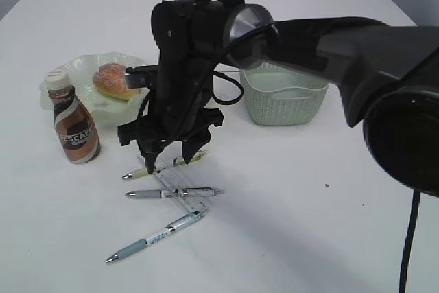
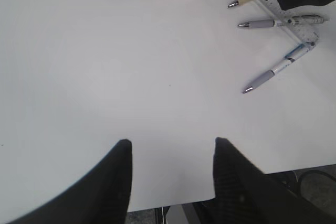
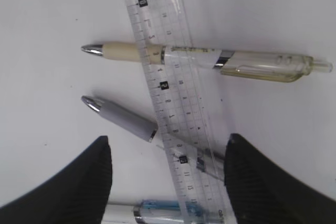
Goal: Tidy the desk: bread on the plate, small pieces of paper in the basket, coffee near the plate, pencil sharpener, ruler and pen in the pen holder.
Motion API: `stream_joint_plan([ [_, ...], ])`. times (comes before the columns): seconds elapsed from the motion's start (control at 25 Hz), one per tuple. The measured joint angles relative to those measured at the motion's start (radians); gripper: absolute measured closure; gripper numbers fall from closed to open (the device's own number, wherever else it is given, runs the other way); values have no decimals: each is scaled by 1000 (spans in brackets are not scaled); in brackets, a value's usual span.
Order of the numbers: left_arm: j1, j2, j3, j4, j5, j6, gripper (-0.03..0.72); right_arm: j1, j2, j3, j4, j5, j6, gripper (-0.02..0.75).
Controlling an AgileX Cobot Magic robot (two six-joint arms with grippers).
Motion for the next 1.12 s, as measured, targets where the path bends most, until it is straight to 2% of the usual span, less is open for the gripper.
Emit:
stream_joint_plan([
  [0.36, 0, 0, 0, 0, 0, 0, 328, 0, 45, 0, -2, -73, 0, 246],
  [1.12, 0, 0, 0, 0, 0, 0, 338, 0, 67, 0, -6, -108, 0, 246],
])
